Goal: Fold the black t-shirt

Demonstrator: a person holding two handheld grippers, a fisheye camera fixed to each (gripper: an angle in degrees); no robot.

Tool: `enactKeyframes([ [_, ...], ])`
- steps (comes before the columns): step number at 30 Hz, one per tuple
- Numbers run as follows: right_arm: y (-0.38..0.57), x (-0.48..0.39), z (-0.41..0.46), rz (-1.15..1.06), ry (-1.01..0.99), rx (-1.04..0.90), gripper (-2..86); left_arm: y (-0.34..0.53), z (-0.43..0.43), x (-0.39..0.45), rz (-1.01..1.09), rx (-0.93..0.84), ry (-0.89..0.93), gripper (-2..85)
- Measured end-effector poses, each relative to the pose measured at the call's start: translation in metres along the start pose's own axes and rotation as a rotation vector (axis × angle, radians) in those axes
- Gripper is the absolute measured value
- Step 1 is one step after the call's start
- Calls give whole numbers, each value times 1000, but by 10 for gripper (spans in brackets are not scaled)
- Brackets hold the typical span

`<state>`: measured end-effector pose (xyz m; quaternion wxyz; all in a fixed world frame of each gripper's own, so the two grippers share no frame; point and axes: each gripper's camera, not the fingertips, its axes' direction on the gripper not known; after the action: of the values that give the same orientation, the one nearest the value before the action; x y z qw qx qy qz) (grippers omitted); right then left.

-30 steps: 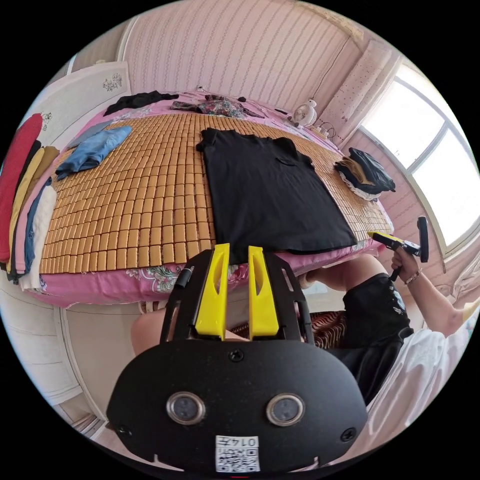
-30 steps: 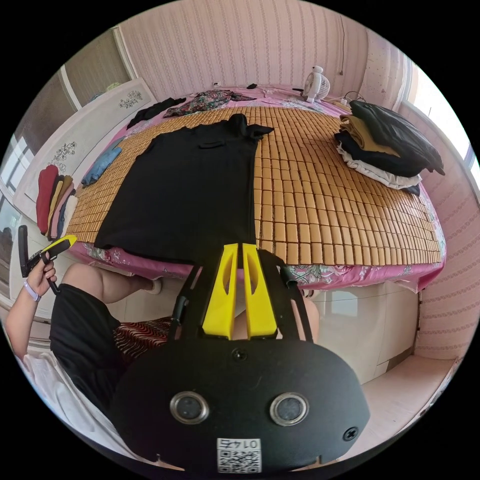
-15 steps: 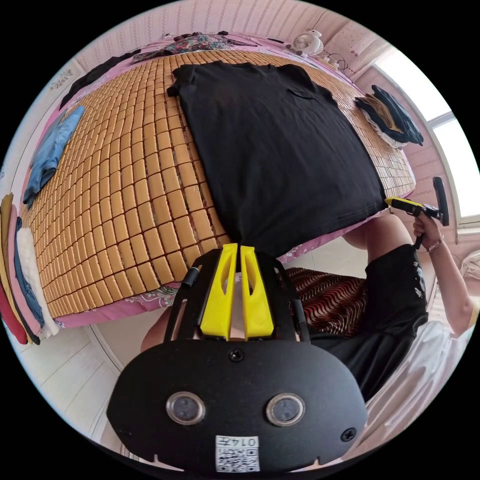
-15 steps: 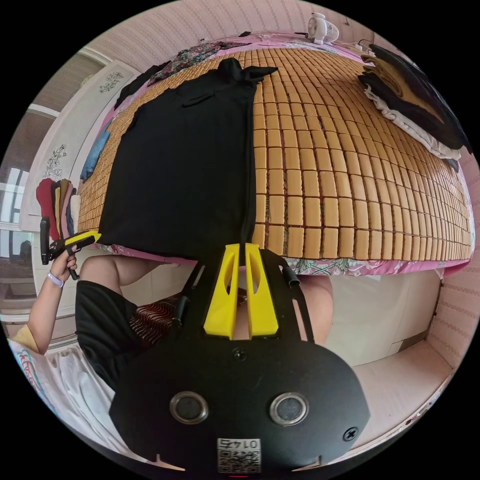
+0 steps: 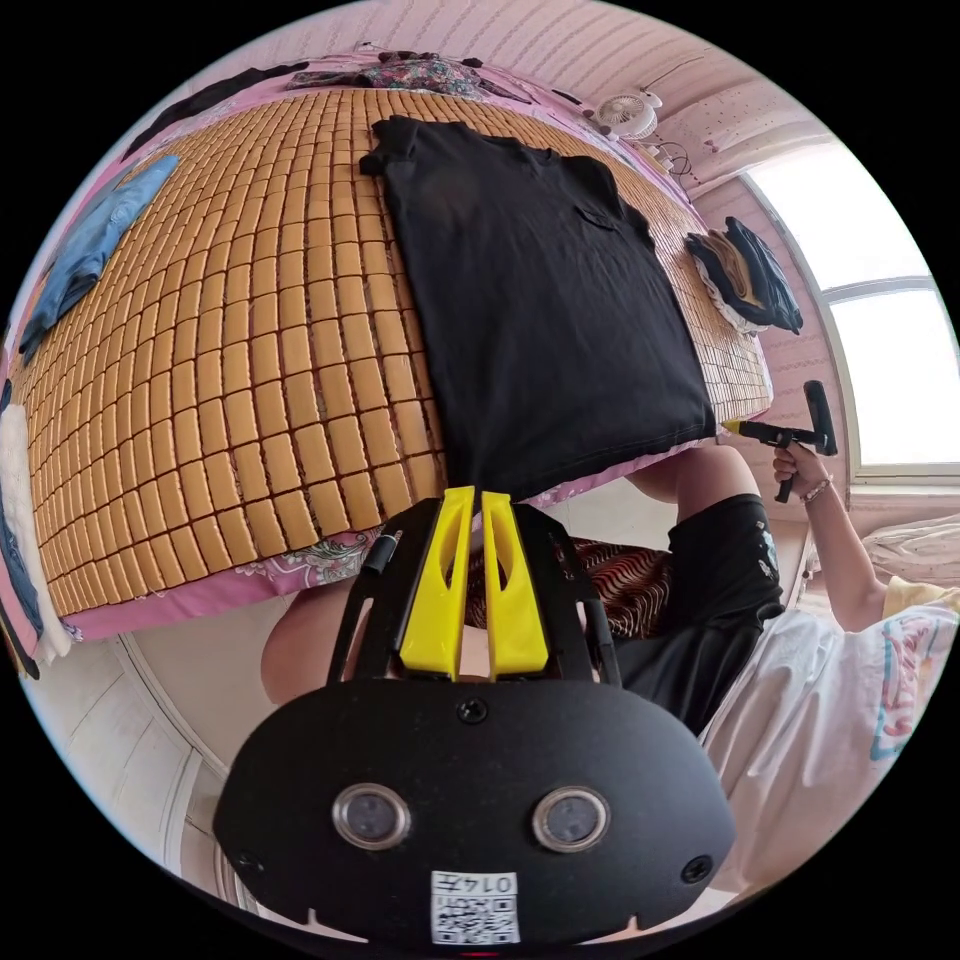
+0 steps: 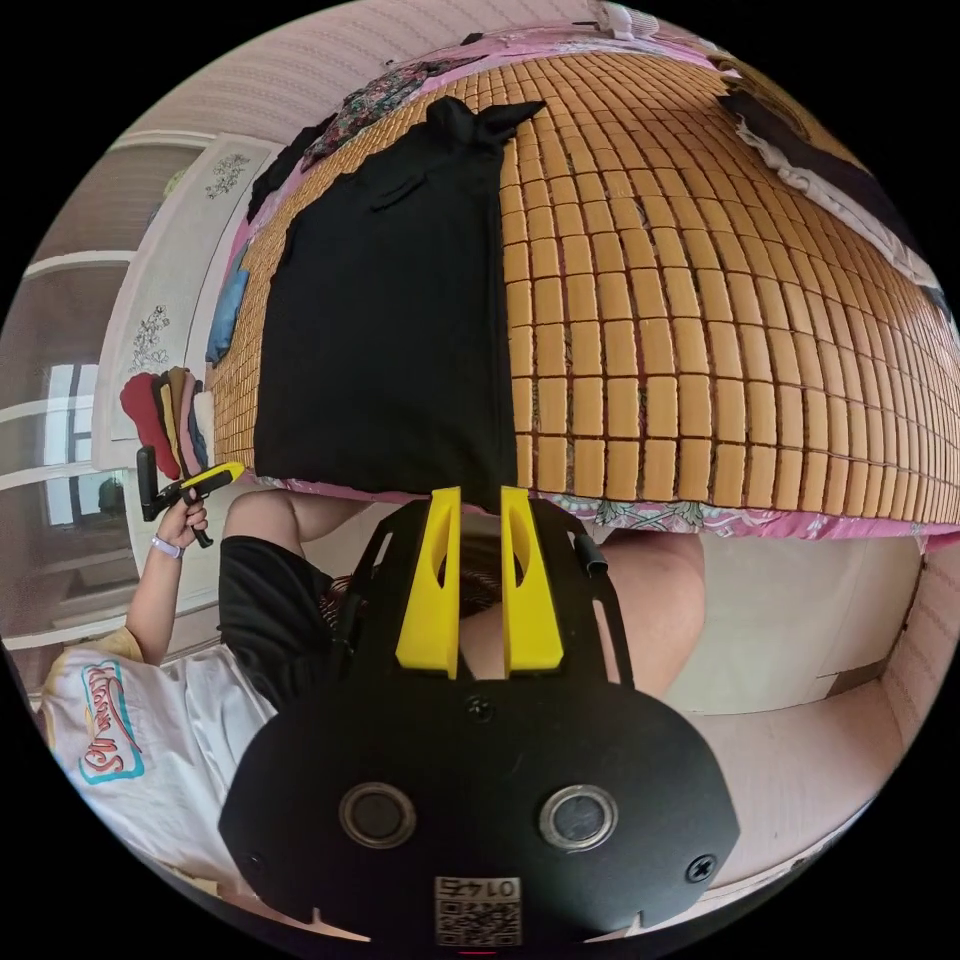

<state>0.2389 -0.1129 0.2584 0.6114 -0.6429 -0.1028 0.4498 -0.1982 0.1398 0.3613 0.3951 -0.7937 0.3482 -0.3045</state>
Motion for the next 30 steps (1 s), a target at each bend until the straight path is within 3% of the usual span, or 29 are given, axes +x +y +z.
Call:
enactKeyframes([
  [7,-62,-58,-16,-263,121,161,42,-36,-20,-23,-40,188,-15,-4],
  [15,-204,-188,14,-588,39,221,46,-153,-30,-54,-50,389,-115,3],
  [22,-342,-318,89,-757,122,169,55,-239,-3,-78,-47,426,-147,38],
  [26,-375,-348,129,-768,240,199,60,-269,23,-90,-12,387,-168,31],
  [28,-389,-352,156,-747,303,126,54,-275,34,-94,5,367,-140,23],
  [30,-390,-353,154,-747,280,178,44,-279,38,-97,14,368,-111,12],
])
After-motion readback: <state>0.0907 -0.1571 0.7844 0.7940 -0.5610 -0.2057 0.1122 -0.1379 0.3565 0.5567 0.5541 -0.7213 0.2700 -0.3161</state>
